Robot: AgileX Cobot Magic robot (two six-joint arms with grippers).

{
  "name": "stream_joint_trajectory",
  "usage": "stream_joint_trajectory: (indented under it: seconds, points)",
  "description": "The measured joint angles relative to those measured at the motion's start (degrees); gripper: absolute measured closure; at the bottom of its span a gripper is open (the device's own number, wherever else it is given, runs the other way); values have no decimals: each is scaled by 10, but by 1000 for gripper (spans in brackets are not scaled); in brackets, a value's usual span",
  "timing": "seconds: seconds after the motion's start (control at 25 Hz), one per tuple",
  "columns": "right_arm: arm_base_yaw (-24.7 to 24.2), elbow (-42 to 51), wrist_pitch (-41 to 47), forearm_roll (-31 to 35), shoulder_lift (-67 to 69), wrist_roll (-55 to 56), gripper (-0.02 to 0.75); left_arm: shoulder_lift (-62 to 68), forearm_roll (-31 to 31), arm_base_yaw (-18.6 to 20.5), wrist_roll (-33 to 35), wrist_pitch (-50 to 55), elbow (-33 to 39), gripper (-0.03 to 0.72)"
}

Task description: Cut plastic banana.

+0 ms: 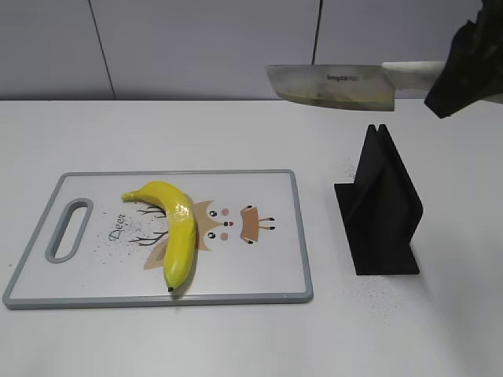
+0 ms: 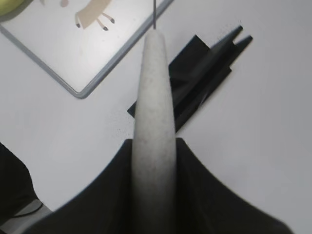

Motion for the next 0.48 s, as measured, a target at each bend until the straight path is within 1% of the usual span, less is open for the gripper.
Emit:
stream_joint_trajectory:
  seconds: [0.2, 0.32, 0.48]
  points:
    - [0, -30, -1, 61, 35, -160, 575, 78, -43, -24, 91, -24, -52, 100]
    - [0, -40, -7, 102, 53, -248, 575, 133, -60, -41, 163, -16, -89, 100]
    - [0, -51, -19, 157, 79, -343, 575, 217, -89, -71, 277, 26, -148, 100]
